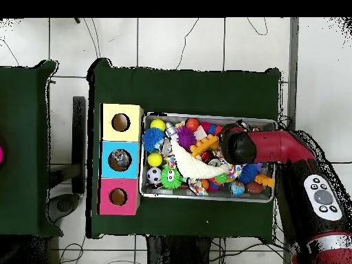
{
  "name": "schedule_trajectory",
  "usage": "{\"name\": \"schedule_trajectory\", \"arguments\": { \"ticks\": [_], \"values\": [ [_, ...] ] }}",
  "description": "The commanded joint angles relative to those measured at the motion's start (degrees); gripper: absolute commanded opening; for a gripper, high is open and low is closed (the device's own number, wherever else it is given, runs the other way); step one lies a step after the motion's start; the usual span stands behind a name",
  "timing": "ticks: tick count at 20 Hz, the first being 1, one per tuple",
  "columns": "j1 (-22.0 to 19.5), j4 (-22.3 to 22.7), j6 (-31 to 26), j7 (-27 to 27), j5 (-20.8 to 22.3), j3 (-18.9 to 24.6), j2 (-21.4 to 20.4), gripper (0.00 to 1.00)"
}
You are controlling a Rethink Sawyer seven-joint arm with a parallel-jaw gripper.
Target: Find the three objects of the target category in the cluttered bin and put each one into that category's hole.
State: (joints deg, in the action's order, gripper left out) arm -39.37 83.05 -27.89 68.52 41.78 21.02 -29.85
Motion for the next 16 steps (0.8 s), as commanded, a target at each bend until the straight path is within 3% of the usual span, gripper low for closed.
{"name": "schedule_trajectory", "arguments": {
  "ticks": [1,7,11,16],
  "values": [
    [1.49,-2.96,5.29,15.66,-0.03,-7.77,0.34,1.00],
    [2.07,-3.13,6.50,15.69,-2.55,-9.99,3.57,1.00],
    [1.33,-3.63,8.05,14.32,-4.84,-8.64,7.70,1.00],
    [1.19,-2.68,9.54,12.91,-7.71,-7.05,8.79,1.00]
  ]
}}
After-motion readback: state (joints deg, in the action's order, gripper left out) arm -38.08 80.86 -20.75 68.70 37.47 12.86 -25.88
